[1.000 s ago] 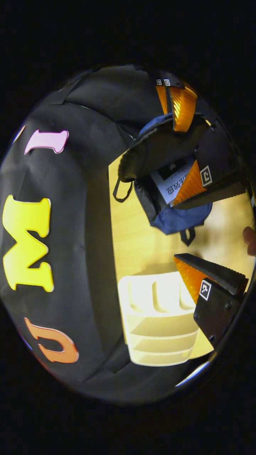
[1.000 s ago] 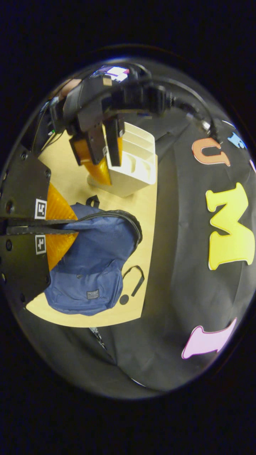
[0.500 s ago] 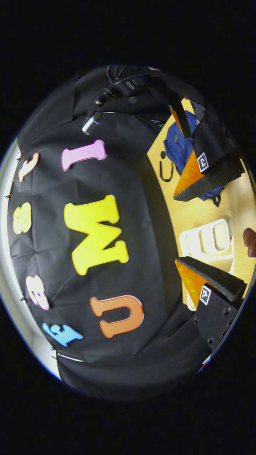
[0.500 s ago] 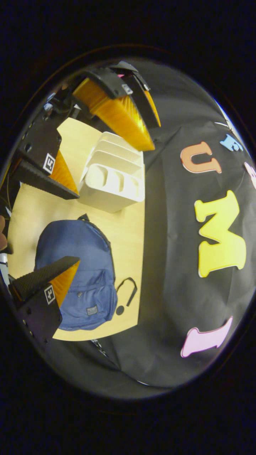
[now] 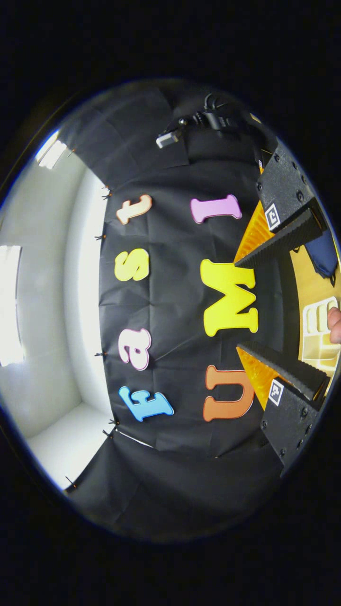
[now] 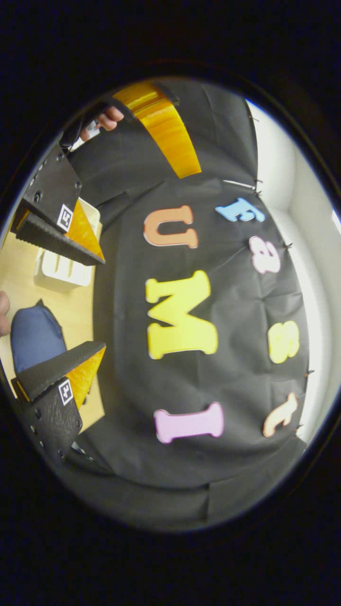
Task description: Open the schoolbag, grab two books from the bookshelf and put them into the schoolbag.
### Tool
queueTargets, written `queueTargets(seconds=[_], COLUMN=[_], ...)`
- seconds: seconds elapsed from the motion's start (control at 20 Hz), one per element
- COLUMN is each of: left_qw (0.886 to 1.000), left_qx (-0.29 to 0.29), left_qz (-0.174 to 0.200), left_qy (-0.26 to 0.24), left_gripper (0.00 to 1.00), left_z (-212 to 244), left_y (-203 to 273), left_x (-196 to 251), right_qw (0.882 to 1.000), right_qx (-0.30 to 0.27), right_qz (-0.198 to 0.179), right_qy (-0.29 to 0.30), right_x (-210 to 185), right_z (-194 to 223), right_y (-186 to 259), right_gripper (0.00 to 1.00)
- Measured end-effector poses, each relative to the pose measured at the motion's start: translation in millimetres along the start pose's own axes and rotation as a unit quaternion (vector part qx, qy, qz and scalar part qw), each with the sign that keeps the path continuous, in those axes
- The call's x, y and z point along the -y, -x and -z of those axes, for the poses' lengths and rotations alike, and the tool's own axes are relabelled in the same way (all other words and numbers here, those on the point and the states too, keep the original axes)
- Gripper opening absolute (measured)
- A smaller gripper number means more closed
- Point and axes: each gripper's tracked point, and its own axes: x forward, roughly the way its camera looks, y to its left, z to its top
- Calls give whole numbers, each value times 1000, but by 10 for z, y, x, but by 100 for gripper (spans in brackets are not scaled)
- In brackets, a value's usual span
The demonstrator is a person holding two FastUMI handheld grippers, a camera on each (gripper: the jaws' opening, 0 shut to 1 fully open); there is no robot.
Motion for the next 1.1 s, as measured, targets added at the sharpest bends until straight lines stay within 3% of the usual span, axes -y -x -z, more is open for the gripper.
queueTargets(seconds=[0.1, 0.15, 0.2, 0.3, 0.35, 0.5, 0.85, 1.0, 1.1], left_qw=[999, 999, 999, 999, 998, 998, 997, 997, 997], left_qx=[22, 24, 25, 23, 23, 20, -22, -33, -39], left_qz=[-27, -37, -41, -47, -52, -58, -69, -68, -67], left_qy=[0, -1, 3, 12, 13, 18, 19, 20, 13], left_gripper=[93, 97, 93, 98, 98, 98, 98, 98, 98], left_z=[-280, -324, -336, -356, -357, -349, -134, -69, -22], left_y=[120, 175, 213, 290, 272, 297, 266, 236, 226], left_x=[-246, -278, -293, -320, -328, -339, -364, -349, -352], right_qw=[998, 996, 994, 991, 991, 991, 990, 990, 989], right_qx=[64, 86, 106, 124, 125, 122, 124, 127, 128], right_qz=[22, 31, 41, 50, 50, 50, 62, 67, 69], right_qy=[-1, -1, 2, 8, 8, 4, 5, 15, 19], right_x=[-73, -88, -81, -98, -135, -116, 7, 40, 40], right_z=[-243, -326, -392, -424, -404, -387, -402, -418, -412], right_y=[202, 273, 335, 447, 462, 464, 463, 464, 464], right_gripper=[94, 99, 93, 95, 99, 92, 99, 93, 96])
